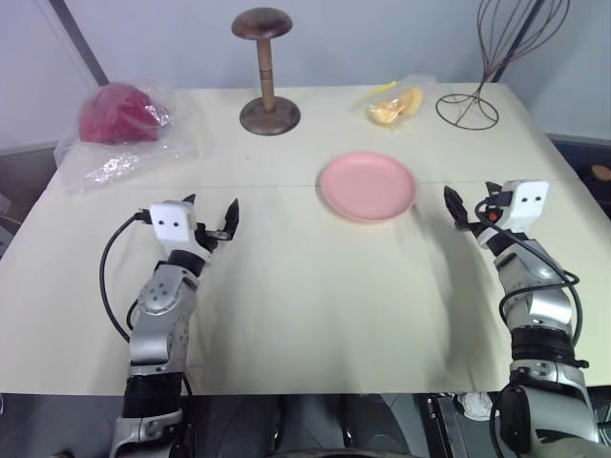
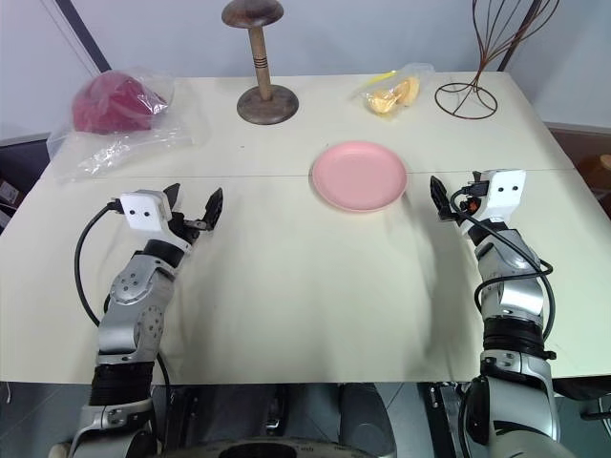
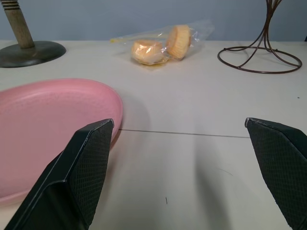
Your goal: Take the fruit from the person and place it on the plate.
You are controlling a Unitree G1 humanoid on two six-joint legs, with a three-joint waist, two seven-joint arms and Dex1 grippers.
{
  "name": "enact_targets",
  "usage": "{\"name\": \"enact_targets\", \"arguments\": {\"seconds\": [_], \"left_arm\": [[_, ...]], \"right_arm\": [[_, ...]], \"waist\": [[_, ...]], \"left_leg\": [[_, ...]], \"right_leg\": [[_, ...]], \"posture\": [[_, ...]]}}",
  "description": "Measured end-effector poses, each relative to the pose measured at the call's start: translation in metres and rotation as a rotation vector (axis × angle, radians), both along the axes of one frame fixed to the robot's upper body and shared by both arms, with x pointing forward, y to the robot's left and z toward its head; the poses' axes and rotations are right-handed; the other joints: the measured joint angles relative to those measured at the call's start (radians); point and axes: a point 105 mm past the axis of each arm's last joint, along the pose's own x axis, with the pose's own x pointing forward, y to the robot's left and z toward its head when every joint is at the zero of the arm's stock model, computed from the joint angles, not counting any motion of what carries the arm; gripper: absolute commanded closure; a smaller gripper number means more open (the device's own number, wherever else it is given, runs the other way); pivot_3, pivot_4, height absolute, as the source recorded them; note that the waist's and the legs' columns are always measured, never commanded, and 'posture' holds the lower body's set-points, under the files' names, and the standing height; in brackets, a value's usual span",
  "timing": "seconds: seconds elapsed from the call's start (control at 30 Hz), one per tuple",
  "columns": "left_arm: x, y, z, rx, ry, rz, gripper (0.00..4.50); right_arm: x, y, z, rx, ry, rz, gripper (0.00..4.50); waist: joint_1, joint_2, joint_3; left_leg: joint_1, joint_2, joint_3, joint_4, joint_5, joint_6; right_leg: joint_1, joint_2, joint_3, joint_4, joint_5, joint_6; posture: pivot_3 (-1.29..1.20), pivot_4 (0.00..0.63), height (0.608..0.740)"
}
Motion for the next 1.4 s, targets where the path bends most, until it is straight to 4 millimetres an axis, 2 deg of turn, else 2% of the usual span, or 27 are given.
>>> {"name": "enact_targets", "arguments": {"seconds": [1.4], "left_arm": [[-0.0007,0.0046,0.0037,0.001,-0.021,0.017,0.0]], "right_arm": [[0.0018,0.0002,0.0012,0.0,-0.007,-0.004,0.02]], "waist": [[0.0,0.0,0.0]], "left_leg": [[0.0,0.0,0.0,0.0,0.0,0.0]], "right_leg": [[0.0,0.0,0.0,0.0,0.0,0.0]], "posture": [[0.0,0.15,0.74]]}}
